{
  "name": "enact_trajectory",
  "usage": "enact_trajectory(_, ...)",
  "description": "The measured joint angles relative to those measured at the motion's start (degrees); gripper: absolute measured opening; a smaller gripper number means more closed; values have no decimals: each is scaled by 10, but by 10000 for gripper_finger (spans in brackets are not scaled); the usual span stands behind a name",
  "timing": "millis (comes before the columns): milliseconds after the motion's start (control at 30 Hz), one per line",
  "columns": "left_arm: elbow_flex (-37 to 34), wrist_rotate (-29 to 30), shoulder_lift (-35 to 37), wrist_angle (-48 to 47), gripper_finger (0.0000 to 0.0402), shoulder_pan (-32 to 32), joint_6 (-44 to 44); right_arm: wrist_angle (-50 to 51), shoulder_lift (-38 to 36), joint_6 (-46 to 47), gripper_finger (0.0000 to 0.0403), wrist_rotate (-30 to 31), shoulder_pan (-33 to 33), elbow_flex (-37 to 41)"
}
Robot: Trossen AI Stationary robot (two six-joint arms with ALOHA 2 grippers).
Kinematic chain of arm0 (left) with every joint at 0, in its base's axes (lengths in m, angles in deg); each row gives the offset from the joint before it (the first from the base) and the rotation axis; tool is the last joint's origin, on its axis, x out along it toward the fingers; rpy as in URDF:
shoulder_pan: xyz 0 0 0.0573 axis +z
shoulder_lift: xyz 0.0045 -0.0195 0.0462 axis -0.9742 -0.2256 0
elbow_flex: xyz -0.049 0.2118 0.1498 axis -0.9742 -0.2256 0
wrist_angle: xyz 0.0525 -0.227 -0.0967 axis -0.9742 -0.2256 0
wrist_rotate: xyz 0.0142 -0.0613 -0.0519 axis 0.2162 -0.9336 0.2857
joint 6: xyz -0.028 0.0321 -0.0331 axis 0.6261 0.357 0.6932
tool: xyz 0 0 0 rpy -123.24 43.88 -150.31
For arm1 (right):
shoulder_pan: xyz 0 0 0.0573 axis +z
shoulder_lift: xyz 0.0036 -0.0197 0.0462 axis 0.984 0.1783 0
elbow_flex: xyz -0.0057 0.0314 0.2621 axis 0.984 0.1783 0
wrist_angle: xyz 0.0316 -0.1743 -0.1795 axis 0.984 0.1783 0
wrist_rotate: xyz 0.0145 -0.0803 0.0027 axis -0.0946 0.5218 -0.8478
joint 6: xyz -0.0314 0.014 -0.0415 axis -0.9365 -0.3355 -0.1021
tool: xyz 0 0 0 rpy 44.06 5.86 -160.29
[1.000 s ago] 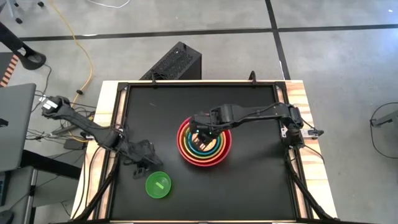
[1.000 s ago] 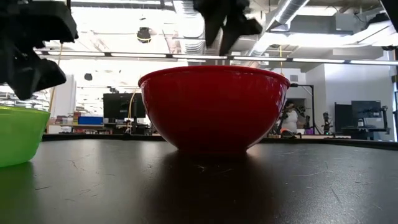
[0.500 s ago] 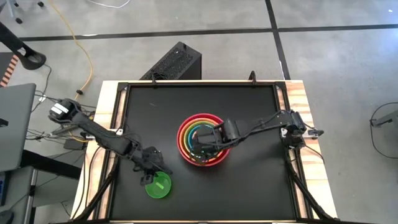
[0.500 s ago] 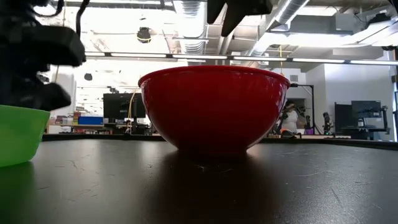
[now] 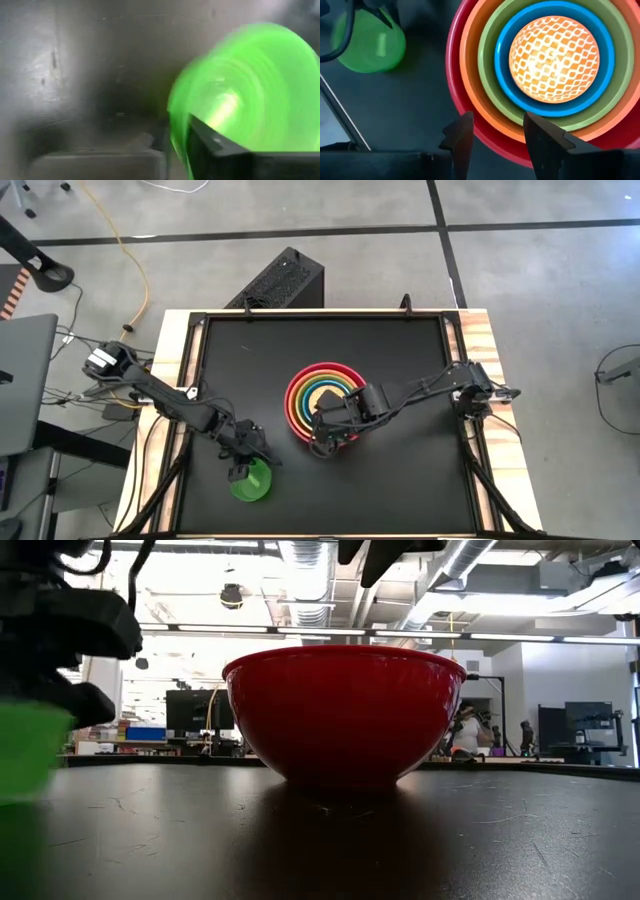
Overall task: Nest bowls inside each other
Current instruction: Stack the green bowl on top of the yellow bowl
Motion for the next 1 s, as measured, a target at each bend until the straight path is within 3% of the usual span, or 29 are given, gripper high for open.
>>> enact_trajectory(67, 14, -5, 5, -21, 11, 0, -6, -1, 0, 0, 187, 0, 2, 0)
enact_trajectory(233, 77, 27, 35, -125, 1, 7, -16, -44, 0, 0, 187, 0, 2, 0)
enact_trajectory(533, 275, 260, 83, -359, 0, 53, 35, -205, 3, -6, 187, 12, -20, 0)
enact_trajectory(700, 339, 328, 83, -387, 0, 89, 59, -216, 3, -3, 187, 54, -29, 0)
enact_trajectory(1000, 347, 345, 82, -391, 0, 132, 62, -217, 2, 13, 187, 115, -38, 0)
